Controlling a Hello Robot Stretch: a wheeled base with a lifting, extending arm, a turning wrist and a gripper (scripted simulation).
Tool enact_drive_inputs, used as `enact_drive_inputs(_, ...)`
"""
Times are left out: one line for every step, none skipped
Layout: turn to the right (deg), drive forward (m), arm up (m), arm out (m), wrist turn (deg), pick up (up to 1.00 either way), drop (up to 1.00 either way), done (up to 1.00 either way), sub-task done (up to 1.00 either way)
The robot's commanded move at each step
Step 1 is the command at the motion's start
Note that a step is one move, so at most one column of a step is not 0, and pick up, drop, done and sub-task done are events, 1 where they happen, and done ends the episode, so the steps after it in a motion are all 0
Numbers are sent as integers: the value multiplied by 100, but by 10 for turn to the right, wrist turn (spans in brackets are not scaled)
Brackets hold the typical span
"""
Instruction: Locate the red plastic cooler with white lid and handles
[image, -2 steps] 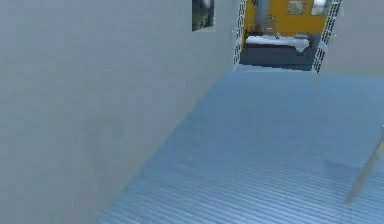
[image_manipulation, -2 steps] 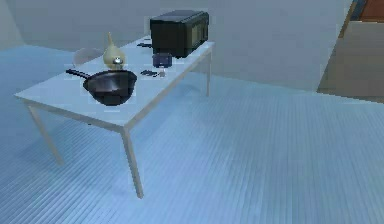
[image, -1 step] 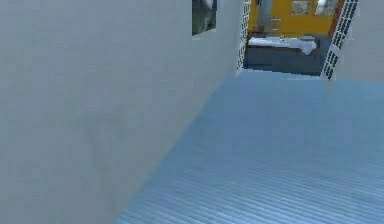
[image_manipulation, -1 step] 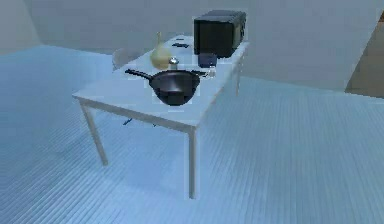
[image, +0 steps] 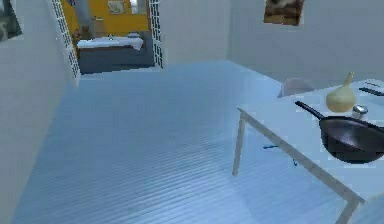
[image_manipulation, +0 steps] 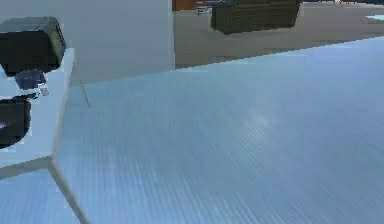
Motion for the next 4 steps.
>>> enact_drive_inputs(450, 0, 0, 0, 0, 0, 0, 0, 0)
enact_drive_inputs(60, 0, 0, 0, 0, 0, 0, 0, 0)
enact_drive_inputs(0, 25, 0, 0, 0, 0, 0, 0, 0)
enact_drive_inputs(-450, 0, 0, 0, 0, 0, 0, 0, 0)
